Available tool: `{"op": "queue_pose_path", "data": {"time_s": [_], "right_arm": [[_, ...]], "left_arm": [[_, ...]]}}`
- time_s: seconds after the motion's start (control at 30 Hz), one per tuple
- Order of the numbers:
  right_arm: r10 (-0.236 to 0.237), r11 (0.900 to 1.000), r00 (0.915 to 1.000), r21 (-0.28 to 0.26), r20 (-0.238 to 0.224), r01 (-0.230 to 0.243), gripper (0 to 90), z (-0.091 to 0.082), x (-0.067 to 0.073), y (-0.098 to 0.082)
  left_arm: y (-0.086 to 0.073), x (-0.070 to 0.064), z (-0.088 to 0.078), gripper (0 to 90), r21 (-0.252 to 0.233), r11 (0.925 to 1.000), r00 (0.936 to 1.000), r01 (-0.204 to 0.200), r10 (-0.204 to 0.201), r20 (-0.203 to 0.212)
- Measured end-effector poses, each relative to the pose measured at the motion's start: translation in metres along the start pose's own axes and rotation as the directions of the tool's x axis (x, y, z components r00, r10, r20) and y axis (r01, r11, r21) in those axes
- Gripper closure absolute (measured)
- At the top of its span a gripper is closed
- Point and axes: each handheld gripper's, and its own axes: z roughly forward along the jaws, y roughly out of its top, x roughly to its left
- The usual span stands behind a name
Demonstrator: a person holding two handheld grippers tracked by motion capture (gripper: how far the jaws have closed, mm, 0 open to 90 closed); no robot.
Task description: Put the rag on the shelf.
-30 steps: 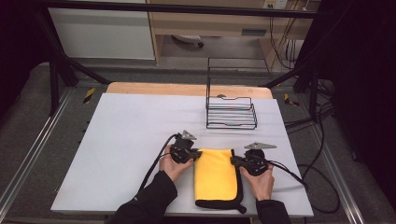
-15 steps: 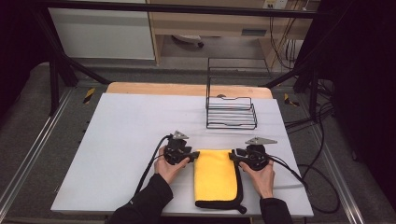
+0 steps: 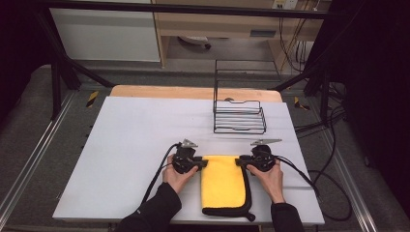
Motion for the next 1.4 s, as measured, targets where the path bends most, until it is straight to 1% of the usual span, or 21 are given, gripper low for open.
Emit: {"op": "queue_pose_path", "data": {"time_s": [0.07,0.17,0.27,0.33,0.5,0.63,0.67,0.7,0.8,0.87,0.9,0.97,1.0,1.03,1.07,1.1,1.13,1.23,1.27,1.3,1.4], "right_arm": [[-0.001,1.000,0.9999,0.008,-0.010,0.001,63.5,0.000,-0.001,0.001],[0.005,1.000,0.9996,0.013,-0.027,-0.005,70.1,0.001,-0.001,0.001],[0.008,1.000,0.9993,0.016,-0.037,-0.008,74.0,0.000,0.000,0.001],[0.009,1.000,0.9992,0.017,-0.038,-0.009,76.0,0.000,0.000,0.001],[0.015,1.000,0.9992,-0.003,-0.037,-0.015,78.5,-0.004,0.001,0.001],[0.011,0.999,0.9992,-0.034,-0.038,-0.012,78.8,-0.010,0.003,0.002],[0.010,0.999,0.9991,-0.041,-0.041,-0.012,78.8,-0.012,0.004,0.002],[0.003,0.999,0.9991,-0.051,-0.041,-0.005,78.8,-0.015,0.005,0.003],[-0.009,0.997,0.9993,-0.083,-0.038,0.006,78.8,-0.023,0.010,0.004],[-0.021,0.994,0.9993,-0.105,-0.032,0.017,78.8,-0.028,0.013,0.005],[-0.018,0.993,0.9993,-0.114,-0.033,0.014,78.8,-0.031,0.016,0.006],[-0.025,0.990,0.9993,-0.139,-0.028,0.020,78.8,-0.037,0.018,0.007],[-0.026,0.989,0.9993,-0.148,-0.027,0.022,78.7,-0.040,0.020,0.007],[-0.028,0.987,0.9992,-0.159,-0.026,0.024,78.7,-0.042,0.021,0.008],[-0.034,0.985,0.9990,-0.171,-0.028,0.029,78.7,-0.045,0.022,0.008],[-0.036,0.983,0.9990,-0.179,-0.026,0.031,78.8,-0.048,0.023,0.009],[-0.038,0.981,0.9989,-0.189,-0.026,0.032,78.8,-0.051,0.025,0.010],[-0.048,0.976,0.9986,-0.215,-0.022,0.042,78.8,-0.059,0.028,0.012],[-0.054,0.973,0.9983,-0.226,-0.019,0.048,78.8,-0.061,0.029,0.012],[-0.056,0.971,0.9983,-0.235,-0.018,0.050,78.8,-0.064,0.031,0.013],[-0.068,0.963,0.9977,-0.260,-0.011,0.062,78.9,-0.071,0.035,0.016]], "left_arm": [[0.000,0.000,0.002,68.0,0.010,0.9999,1.0000,-0.007,0.007,0.002],[0.001,-0.001,0.003,69.5,0.022,0.9997,0.9999,-0.013,0.013,0.003],[0.002,-0.001,0.003,70.6,0.031,0.9993,0.9997,-0.023,0.023,0.005],[0.002,0.000,0.003,71.1,0.037,0.9991,0.9996,-0.020,0.019,0.021],[0.002,0.001,0.002,78.1,0.029,0.9993,0.9987,-0.021,0.020,0.047],[0.002,0.000,0.000,80.5,0.019,0.9995,0.9988,-0.025,0.024,0.043],[0.002,-0.001,-0.004,80.6,0.007,0.9995,0.9987,-0.031,0.031,0.040],[0.002,-0.001,-0.004,80.6,0.007,0.9995,0.9987,-0.031,0.031,0.040],[0.004,-0.003,-0.010,80.6,-0.024,0.9989,0.9985,-0.039,0.040,0.036],[0.006,-0.007,-0.017,80.6,-0.045,0.9975,0.9976,-0.055,0.057,0.039],[0.007,-0.009,-0.019,80.6,-0.057,0.9967,0.9977,-0.057,0.059,0.035],[0.009,-0.011,-0.025,80.5,-0.081,0.9936,0.9962,-0.079,0.082,0.029],[0.009,-0.011,-0.025,80.5,-0.081,0.9936,0.9962,-0.079,0.082,0.029],[0.011,-0.014,-0.030,80.5,-0.104,0.9905,0.9953,-0.090,0.093,0.026],[0.012,-0.016,-0.033,80.5,-0.113,0.9888,0.9946,-0.097,0.101,0.024],[0.012,-0.016,-0.033,80.5,-0.113,0.9888,0.9946,-0.097,0.101,0.024],[0.014,-0.019,-0.038,80.5,-0.133,0.9849,0.9934,-0.111,0.114,0.016],[0.018,-0.022,-0.046,80.5,-0.167,0.9788,0.9923,-0.118,0.123,0.017],[0.018,-0.022,-0.046,80.5,-0.167,0.9788,0.9923,-0.118,0.123,0.017],[0.020,-0.024,-0.050,80.4,-0.185,0.9747,0.9914,-0.125,0.130,0.014],[0.023,-0.027,-0.056,80.5,-0.211,0.9681,0.9900,-0.135,0.140,0.012]]}}
